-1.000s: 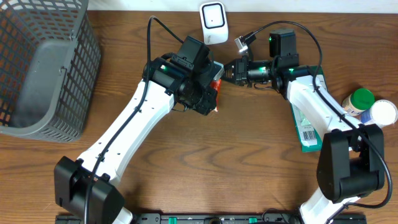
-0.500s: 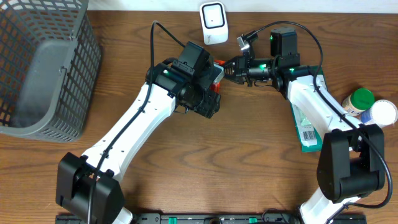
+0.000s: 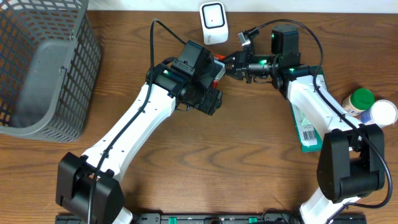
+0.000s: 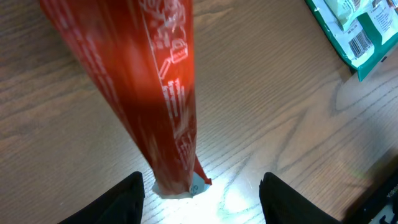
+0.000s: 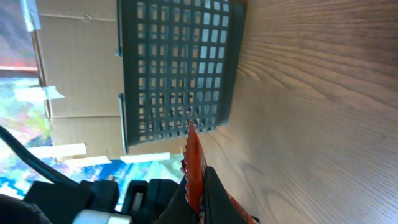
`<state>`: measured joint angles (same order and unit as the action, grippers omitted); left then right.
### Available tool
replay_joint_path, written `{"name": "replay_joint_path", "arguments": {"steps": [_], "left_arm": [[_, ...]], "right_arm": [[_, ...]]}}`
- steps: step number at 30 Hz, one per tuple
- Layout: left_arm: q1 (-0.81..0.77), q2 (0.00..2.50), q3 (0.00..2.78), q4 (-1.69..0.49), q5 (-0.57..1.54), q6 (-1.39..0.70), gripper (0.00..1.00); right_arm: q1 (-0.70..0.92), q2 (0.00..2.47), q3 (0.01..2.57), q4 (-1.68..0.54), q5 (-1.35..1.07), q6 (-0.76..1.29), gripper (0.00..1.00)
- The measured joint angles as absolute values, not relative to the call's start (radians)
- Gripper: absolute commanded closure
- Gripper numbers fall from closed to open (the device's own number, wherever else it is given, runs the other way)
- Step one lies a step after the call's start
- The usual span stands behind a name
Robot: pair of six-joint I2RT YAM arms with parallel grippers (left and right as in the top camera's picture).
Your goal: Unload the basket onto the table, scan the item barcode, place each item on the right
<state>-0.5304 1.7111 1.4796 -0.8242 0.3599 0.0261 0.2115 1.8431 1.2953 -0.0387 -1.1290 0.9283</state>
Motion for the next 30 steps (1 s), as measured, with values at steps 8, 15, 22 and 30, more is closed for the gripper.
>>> {"name": "replay_joint_path", "arguments": {"steps": [8,15,22,30], "left_arm": [[-0.530,1.711,1.480,-0.802,0.356,0.029,0.65],[-0.530,1.711,1.480,-0.787,0.353,0.027,0.44],[-0.530,1.711,1.480,-0.800,0.295,0.026,0.41],[-0.530,1.711,1.480,-0.799,0.263,0.026,0.42]], "right_arm": [[0.210,1.843,1.295,0.014,-1.150,1.005,0.99],[0.207,1.843,1.295,0.017,-1.156,1.024,0.99],[0.184,1.843,1.295,0.018,-1.159,1.035,0.99],[0.173,1.843,1.295,0.064,-1.164,1.066,0.99]]}}
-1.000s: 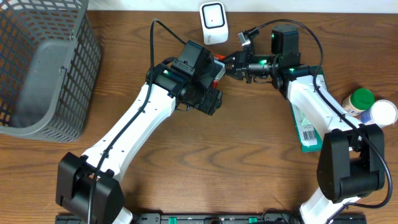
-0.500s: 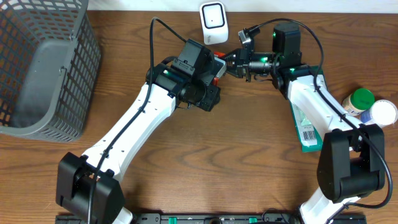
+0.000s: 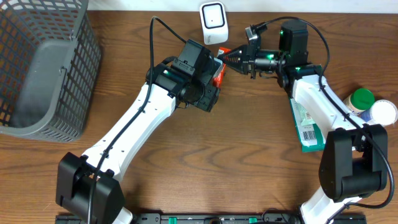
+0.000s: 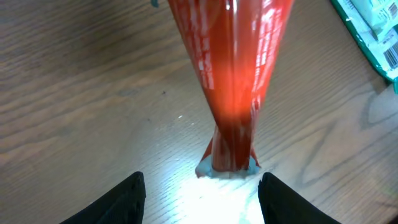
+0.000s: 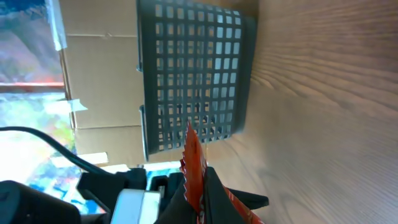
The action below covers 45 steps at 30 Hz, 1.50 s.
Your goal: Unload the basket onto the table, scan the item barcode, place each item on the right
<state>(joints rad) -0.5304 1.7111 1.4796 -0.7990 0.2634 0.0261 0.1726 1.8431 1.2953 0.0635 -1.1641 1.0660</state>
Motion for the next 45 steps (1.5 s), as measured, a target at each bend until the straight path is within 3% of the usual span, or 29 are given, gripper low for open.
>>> {"name": "replay_joint_path", "arguments": {"steps": [3,10,22,29,33,34,35,39,40,45], "left_arm": [[-0.530,1.711,1.480,-0.799,0.262,0.027,0.52],[-0.530,1.711,1.480,-0.772,0.268,0.003,0.52],[-0.530,1.711,1.480,-0.735,0.290,-0.004,0.32],[-0.530,1.711,1.480,-0.728,0.291,-0.004,0.32],[-0.530,1.711,1.480,-0.728,0.312,-0.004,0.45],[-0.530,1.711,1.480,-0.728,0.318,-0.005,0.51],[-0.530,1.711,1.480,-0.728,0.323,-0.003,0.65],[-0.530,1.711,1.480,-0.727,0.339,-0.013,0.81],[-0.530,1.711,1.480,-0.728,0.339,-0.011,0.92],[-0.532,1.711,1.480,-0.732,0.343,-0.010,0.93]], "right_arm": [[0.173,1.843,1.295,0.072,-1.168,1.082,0.99],[0.175,1.843,1.295,0.072,-1.172,1.095,0.99],[0.177,1.843,1.295,0.073,-1.174,1.097,0.99],[0.177,1.843,1.295,0.122,-1.179,1.131,0.99],[0.179,1.843,1.295,0.169,-1.184,1.163,0.99],[0.179,1.843,1.295,0.171,-1.185,1.169,0.99],[0.179,1.843,1.295,0.172,-1.186,1.170,0.99],[0.182,1.843,1.295,0.174,-1.186,1.180,0.99],[0.183,1.843,1.295,0.174,-1.186,1.181,0.99],[0.189,1.843,1.295,0.176,-1.186,1.180,0.99]]}}
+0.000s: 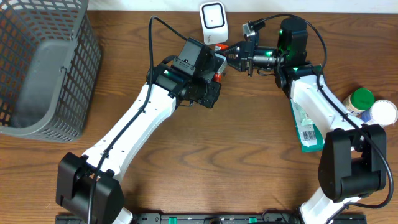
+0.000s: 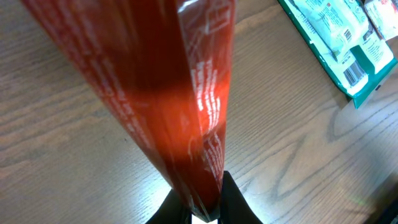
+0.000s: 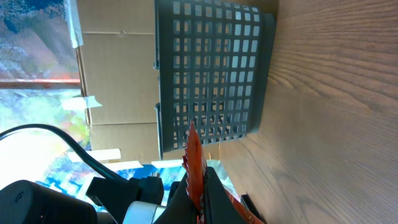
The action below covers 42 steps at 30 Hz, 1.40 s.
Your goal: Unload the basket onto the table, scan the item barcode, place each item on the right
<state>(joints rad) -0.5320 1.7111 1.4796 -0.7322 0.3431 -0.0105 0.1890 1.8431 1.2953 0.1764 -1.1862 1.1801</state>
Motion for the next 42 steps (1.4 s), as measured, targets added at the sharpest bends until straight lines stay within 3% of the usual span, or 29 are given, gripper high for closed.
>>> {"name": "replay_joint_path", "arguments": {"steps": [6,8,10,12,15,23,32,37,42], "left_arm": [[-0.532,1.711,1.480,-0.751,0.343,-0.011,0.93],[-0.532,1.711,1.480,-0.756,0.343,-0.011,0.93],[-0.532,1.711,1.480,-0.762,0.343,-0.011,0.93],[-0.532,1.711,1.480,-0.772,0.344,-0.011,0.93],[-0.532,1.711,1.480,-0.790,0.365,-0.011,0.93],[-0.509,1.711,1.480,-0.870,0.498,-0.011,0.93],[-0.344,1.711,1.491,-0.958,0.819,-0.001,0.93],[-0.284,1.711,1.493,-0.979,1.024,0.037,0.93],[-0.276,1.720,1.493,-0.982,1.113,0.082,0.93]], "right_arm": [[0.189,1.843,1.295,0.172,-1.190,1.168,0.99],[0.194,1.843,1.295,0.169,-1.190,1.166,0.92],[0.196,1.843,1.295,0.170,-1.189,1.153,0.66],[0.198,1.843,1.296,0.172,-1.190,1.135,0.10],[0.198,1.843,1.296,0.170,-1.189,1.093,0.01],[0.166,1.843,1.296,0.136,-1.177,1.026,0.01],[0.123,1.843,1.298,-0.054,-1.134,0.903,0.03],[0.140,1.843,1.301,-0.208,-1.081,0.758,0.18],[0.178,1.843,1.301,-0.178,-1.149,0.641,0.35]]}}
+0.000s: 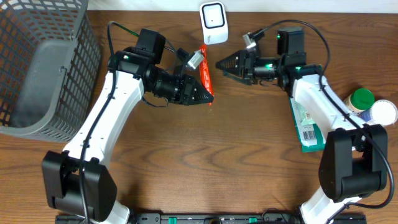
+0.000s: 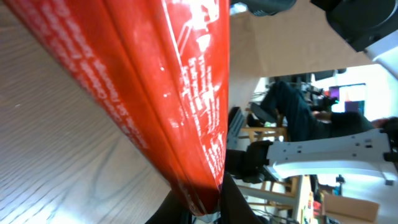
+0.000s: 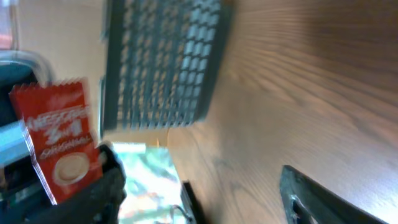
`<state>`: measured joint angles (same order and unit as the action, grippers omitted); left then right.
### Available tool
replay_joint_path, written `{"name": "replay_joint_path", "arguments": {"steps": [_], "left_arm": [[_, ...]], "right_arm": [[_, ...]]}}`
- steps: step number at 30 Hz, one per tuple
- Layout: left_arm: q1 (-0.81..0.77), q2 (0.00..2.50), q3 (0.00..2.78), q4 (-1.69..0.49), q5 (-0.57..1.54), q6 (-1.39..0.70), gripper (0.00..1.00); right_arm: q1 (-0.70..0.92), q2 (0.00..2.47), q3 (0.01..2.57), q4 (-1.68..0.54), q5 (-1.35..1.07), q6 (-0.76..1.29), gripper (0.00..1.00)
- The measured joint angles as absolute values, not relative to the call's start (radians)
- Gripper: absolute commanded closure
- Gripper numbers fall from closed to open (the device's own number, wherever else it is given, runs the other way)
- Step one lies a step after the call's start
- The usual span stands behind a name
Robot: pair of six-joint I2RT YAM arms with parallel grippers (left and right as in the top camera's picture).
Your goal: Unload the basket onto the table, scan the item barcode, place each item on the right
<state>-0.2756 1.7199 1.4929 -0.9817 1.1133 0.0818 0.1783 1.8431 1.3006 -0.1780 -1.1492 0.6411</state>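
A red Nescafé 3-in-1 sachet (image 1: pixel 206 73) is pinched at its lower end by my left gripper (image 1: pixel 209 96), which is shut on it. It hangs in the air just below the white barcode scanner (image 1: pixel 213 23) at the table's back edge. In the left wrist view the sachet (image 2: pixel 168 87) fills the frame above my left gripper (image 2: pixel 202 210). My right gripper (image 1: pixel 222 64) stands open just right of the sachet, apart from it. The right wrist view shows the sachet's printed face (image 3: pixel 59 146) to the left of the open right gripper (image 3: pixel 202 202).
A grey mesh basket (image 1: pixel 37 68) takes up the back left corner; it also shows in the right wrist view as the basket (image 3: pixel 161 62). A green box (image 1: pixel 308 132) lies under my right arm. A green-capped bottle (image 1: pixel 360 99) and a white-capped bottle (image 1: pixel 384 112) stand at the right edge.
My right gripper has opened and let go of the sachet, and now sits a little to its right. My left arm has turned and holds the sachet alone, shifted slightly left below the scanner.
At first my right gripper held the sachet near the scanner while my left gripper stood open around its lower end. It stayed so a second later. Then the left gripper was shut on the sachet too. Now only the left gripper holds it.
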Motion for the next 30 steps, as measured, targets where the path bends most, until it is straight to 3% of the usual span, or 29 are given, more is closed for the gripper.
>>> {"name": "replay_joint_path", "arguments": {"steps": [3,15,25,28,30], "left_arm": [[-0.276,1.744,1.493,-0.984,1.144,0.105,0.92],[-0.208,1.818,1.493,-0.933,1.353,0.163,0.93],[-0.181,1.818,1.493,-0.912,1.495,0.166,0.93],[-0.184,1.818,1.493,-0.913,1.502,0.166,0.93],[-0.188,1.818,1.493,-0.912,1.502,0.166,0.93]], "right_arm": [[0.197,1.843,1.301,-0.134,-1.218,0.606,0.44],[0.220,1.843,1.301,-0.014,-1.448,0.580,0.47],[0.262,1.843,1.301,0.083,-1.475,0.589,0.59],[0.272,1.843,1.301,0.174,-1.472,0.636,0.80],[0.275,1.843,1.301,0.230,-1.477,0.678,0.85]]}}
